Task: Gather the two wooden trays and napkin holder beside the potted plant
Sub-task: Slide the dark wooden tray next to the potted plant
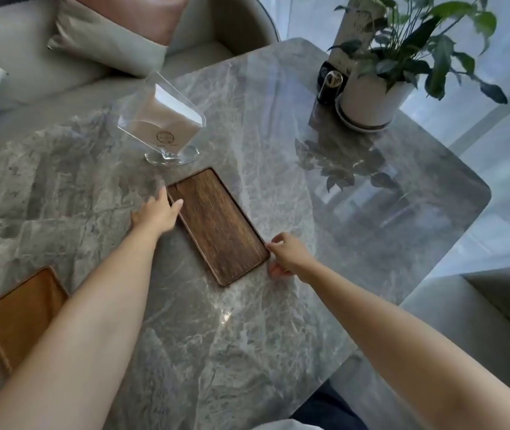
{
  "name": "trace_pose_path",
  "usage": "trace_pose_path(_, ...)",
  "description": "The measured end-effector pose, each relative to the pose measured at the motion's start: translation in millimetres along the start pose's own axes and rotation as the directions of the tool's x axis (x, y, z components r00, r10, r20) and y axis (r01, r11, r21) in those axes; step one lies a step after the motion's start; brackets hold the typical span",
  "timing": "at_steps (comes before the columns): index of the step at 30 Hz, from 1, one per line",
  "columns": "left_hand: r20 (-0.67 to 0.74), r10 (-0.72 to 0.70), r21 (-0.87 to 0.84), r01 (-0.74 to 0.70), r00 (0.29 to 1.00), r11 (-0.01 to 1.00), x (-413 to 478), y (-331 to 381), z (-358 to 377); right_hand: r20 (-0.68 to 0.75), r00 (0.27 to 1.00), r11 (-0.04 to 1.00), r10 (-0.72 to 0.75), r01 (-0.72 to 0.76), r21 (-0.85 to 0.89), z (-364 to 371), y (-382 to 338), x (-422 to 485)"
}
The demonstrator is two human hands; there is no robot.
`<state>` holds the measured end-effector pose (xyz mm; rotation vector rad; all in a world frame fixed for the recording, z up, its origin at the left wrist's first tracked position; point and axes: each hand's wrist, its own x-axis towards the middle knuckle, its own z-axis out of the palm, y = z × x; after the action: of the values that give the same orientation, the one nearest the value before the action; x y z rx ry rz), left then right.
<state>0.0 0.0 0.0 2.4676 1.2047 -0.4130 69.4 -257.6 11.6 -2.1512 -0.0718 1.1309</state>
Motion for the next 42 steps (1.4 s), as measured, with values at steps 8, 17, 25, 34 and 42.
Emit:
trace_pose_path(8, -0.03, 0.033, 0.061, -0.031, 0.999, 0.998, 26, 18, 0, -0.016, 1.0, 0.999, -0.014, 0.015, 0.031, 2, 0, 8)
trace_pose_path(17, -0.042, -0.024, 0.033, 0.026, 0.999, 0.999, 27, 23, 1, 0.035, 0.999, 0.987, 0.038, -0.043, 0.157, 2, 5, 15)
trace_pose_path(25, 0.019, -0.102, -0.081, 0.103, 0.995, 0.991, 18, 31, -1, 0.026, 0.999, 0.978, 0.035, -0.04, 0.203, -18, 10, 23)
trace_pose_path(34, 0.007, -0.112, -0.193, 0.111, 0.994, 0.975, 29, 88, -22, -0.058, 0.994, 0.988, -0.087, 0.094, 0.122, -96, -6, 49)
trace_pose_path(42, -0.033, -0.045, -0.266, 0.034, 0.998, 0.963, 52, 177, -18, -0.168, 0.977, 0.987, -0.133, 0.146, 0.071, -188, -8, 89)
